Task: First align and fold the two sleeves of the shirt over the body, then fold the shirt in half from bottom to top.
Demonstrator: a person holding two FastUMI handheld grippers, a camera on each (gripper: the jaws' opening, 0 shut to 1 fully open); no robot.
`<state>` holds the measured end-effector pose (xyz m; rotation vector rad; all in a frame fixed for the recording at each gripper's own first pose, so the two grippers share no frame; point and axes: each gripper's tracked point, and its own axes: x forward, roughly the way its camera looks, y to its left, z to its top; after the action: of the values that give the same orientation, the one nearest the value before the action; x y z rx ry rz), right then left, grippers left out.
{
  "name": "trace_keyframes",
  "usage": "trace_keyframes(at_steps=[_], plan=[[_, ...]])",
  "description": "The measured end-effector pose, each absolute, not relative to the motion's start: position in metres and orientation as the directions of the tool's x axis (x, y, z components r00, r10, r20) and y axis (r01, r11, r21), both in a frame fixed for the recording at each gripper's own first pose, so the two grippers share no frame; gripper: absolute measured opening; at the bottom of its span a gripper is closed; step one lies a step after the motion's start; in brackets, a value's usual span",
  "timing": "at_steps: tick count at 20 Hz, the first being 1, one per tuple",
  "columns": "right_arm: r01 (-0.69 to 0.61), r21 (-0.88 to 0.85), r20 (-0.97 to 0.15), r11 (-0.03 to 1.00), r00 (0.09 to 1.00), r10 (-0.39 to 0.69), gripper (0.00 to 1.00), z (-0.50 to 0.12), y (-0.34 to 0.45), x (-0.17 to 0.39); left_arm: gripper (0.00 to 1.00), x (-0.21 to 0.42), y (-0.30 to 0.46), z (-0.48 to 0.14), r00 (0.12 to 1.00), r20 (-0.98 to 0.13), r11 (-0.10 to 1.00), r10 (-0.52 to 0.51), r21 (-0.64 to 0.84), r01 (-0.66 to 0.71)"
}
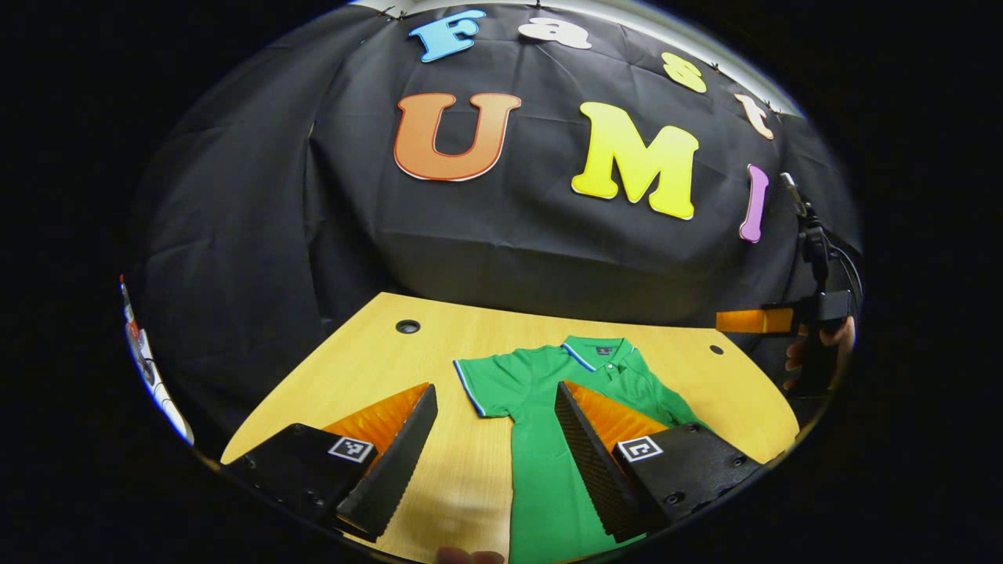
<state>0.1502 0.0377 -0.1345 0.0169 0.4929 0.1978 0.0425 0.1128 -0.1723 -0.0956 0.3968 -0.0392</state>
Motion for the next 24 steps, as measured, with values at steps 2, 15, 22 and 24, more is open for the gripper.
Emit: trace_keyframes(at_steps=[2, 15, 22, 24], plan=[[-0.207, 0.015, -0.454, 0.978, 0.870, 0.191, 0.61, -0.123, 0.036, 0.128, 0.97, 0.060, 0.120, -0.178, 0.918, -0.388, 0.993, -0.085, -0.111, 0.045], [-0.169, -0.075, -0.450, 0.983, 0.885, 0.118, 0.62, -0.093, 0.011, 0.056, 0.97, 0.188, 0.148, -0.283, 0.851, -0.488, 0.976, -0.194, -0.181, 0.118], [-0.135, -0.066, -0.506, 0.989, 0.859, 0.083, 0.62, -0.109, 0.001, 0.048, 0.96, 0.233, 0.161, -0.344, 0.800, -0.574, 0.983, -0.175, -0.057, 0.174], [-0.138, -0.061, -0.512, 0.989, 0.854, 0.087, 0.61, -0.111, 0.003, 0.048, 0.97, 0.236, 0.161, -0.356, 0.777, -0.607, 0.981, -0.167, -0.019, 0.196]])
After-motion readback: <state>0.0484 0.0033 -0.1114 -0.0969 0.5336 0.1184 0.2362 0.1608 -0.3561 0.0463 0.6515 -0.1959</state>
